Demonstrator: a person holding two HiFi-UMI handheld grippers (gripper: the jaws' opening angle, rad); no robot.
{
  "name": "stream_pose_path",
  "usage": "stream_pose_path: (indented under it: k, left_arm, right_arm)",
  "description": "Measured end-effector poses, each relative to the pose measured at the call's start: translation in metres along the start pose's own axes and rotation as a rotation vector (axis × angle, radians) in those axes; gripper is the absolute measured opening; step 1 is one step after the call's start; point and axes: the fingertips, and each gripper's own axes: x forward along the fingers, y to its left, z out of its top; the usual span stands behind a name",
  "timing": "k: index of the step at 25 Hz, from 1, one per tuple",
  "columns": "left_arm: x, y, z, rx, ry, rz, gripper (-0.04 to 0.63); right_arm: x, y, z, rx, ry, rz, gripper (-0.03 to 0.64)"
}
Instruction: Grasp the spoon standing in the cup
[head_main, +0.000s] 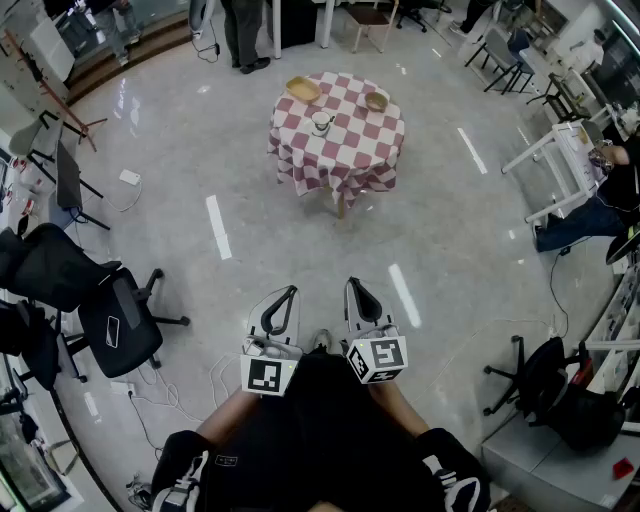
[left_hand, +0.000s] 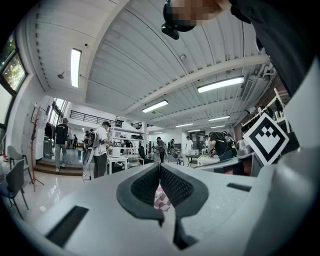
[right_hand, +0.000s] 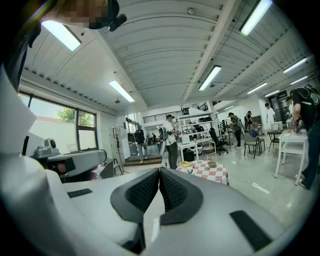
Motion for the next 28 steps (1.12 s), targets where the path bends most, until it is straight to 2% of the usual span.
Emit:
stream_pose_path:
  k: [14,28]
  left_arm:
    - [0.017,-0.026,0.000,0.014,0.000,-0.013,0.009]
    - [0.057,-0.062,-0.003,0.014,0.008,0.042,0.009]
  right_arm:
    - [-0.011,-0.025,0.001,0.012,-0.020,0.004,0.026]
    - [-0.005,-0.080,-0.005,0.017,-0.017,0.064,0.026]
